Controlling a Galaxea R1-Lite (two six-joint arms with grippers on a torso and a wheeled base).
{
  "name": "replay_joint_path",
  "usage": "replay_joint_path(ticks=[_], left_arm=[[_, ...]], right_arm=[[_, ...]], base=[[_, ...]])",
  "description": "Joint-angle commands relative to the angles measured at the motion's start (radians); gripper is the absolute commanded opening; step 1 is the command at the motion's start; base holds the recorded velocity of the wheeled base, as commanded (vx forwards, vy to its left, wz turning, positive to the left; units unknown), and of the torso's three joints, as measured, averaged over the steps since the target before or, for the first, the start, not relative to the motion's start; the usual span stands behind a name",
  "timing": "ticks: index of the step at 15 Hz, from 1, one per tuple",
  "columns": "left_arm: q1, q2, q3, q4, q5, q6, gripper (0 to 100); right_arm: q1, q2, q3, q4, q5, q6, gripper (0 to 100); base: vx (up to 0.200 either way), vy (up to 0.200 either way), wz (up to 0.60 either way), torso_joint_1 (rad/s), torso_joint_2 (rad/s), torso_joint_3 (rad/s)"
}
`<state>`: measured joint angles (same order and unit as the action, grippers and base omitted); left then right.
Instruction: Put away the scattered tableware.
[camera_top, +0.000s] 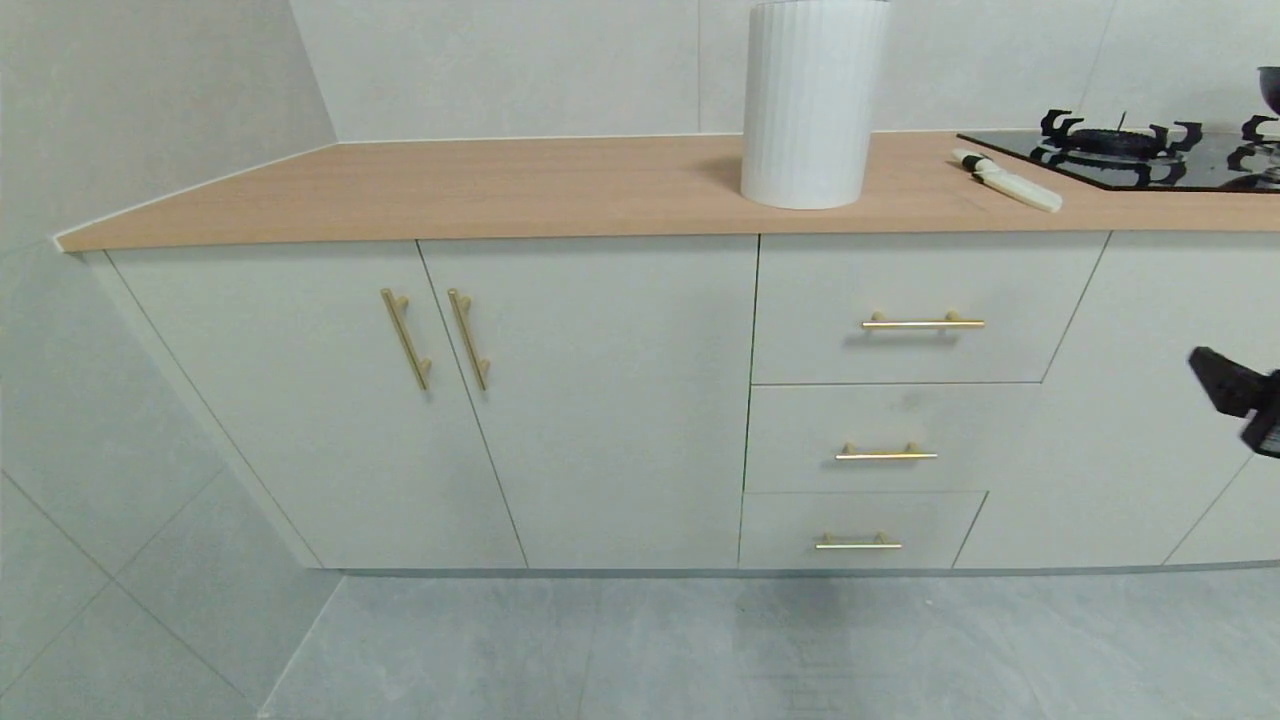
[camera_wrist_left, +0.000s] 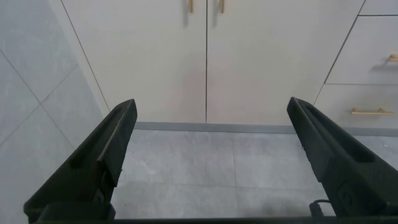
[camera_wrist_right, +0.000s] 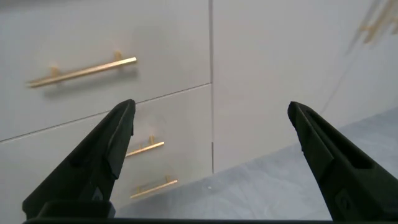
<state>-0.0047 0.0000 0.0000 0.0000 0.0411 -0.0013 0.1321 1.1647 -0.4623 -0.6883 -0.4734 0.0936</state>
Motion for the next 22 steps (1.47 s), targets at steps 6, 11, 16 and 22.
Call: replay_joint_path(ticks=[6, 11, 16, 22], left_arm=[[0.0, 0.0, 0.0, 0.0, 0.0, 0.0, 100], [0.0, 0.0, 0.0, 0.0, 0.002, 0.0, 100], [0.0, 0.0, 0.0, 0.0, 0.0, 0.0, 100], [0.0, 0.0, 0.0, 0.0, 0.0, 0.0, 100]], right_arm=[[-0.055, -0.922, 0.05, 0.636, 0.055, -0.167, 100], [-0.124, -1.125, 0.083, 0.822, 0.062, -0.172, 100], [-0.131, -1.165, 0.228, 0.806, 0.34, -0.089, 100], [-0.131, -1.165, 0.445, 0.684, 0.521, -0.06, 100]], base=[[0.0, 0.0, 0.0, 0.0, 0.0, 0.0], [0.0, 0.0, 0.0, 0.0, 0.0, 0.0], [0.0, 0.0, 0.0, 0.0, 0.0, 0.0], [0.0, 0.0, 0.0, 0.0, 0.0, 0.0]])
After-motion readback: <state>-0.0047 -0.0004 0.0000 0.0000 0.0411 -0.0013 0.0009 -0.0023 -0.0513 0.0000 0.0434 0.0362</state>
